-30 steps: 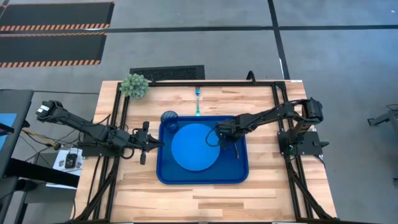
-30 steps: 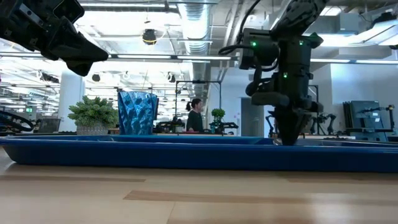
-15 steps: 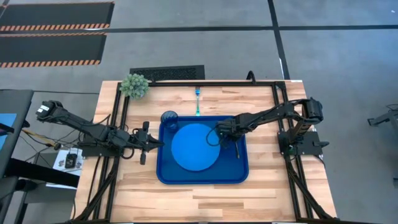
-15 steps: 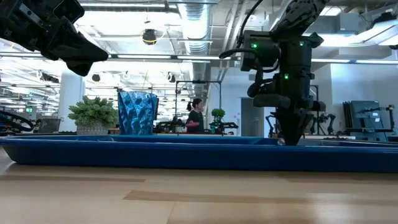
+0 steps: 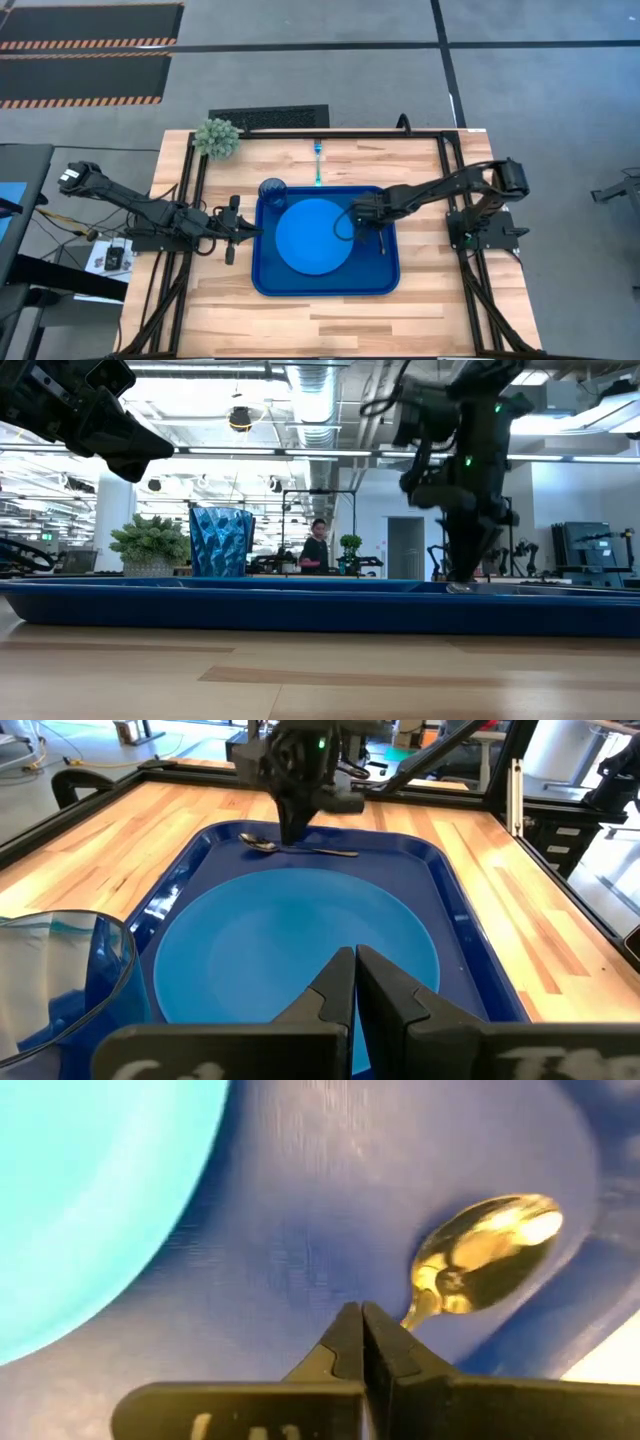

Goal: Pick and place plate/cup/fork/spoon on tray
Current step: Put the blue fork on the blue tray to the right of the blue plate

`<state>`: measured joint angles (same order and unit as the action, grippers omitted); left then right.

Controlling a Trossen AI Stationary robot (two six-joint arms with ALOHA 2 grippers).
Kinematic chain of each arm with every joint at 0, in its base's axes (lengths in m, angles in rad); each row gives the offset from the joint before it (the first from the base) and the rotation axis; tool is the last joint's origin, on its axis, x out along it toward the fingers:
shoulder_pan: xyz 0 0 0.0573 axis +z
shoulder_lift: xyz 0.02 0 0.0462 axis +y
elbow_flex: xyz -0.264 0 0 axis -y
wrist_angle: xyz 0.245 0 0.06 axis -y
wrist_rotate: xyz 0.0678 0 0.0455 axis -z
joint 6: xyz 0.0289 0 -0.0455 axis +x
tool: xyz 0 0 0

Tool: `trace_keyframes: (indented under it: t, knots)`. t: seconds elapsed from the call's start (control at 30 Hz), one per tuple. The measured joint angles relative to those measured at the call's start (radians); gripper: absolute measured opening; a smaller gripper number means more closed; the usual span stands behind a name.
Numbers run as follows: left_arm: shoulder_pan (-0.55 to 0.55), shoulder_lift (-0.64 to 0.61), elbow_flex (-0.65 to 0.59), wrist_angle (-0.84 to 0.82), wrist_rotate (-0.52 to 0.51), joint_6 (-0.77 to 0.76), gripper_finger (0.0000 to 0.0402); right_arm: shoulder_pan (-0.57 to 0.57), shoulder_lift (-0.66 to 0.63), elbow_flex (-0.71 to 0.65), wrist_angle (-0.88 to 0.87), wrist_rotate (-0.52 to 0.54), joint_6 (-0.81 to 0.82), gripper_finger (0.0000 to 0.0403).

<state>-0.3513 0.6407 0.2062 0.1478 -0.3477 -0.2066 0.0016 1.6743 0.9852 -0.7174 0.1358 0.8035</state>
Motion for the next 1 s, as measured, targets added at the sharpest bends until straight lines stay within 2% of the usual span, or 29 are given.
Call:
trace_keyframes:
  t: [0.4, 0.77, 1.0]
  knots:
    - [0.0, 0.0, 0.0, 0.0, 0.0, 0.0, 0.0, 0.031, -0.154, 0.0, 0.053, 0.076, -0.071, 0.0006]
    - [0.0, 0.0, 0.0, -0.004, 0.0, 0.002, 0.0, -0.014, -0.149, 0.001, 0.272, 0.073, -0.27, 0.0006]
    - [0.0, 0.0, 0.0, -0.03, 0.0, -0.005, 0.0, -0.045, -0.149, 0.001, 0.317, 0.071, -0.326, 0.0006]
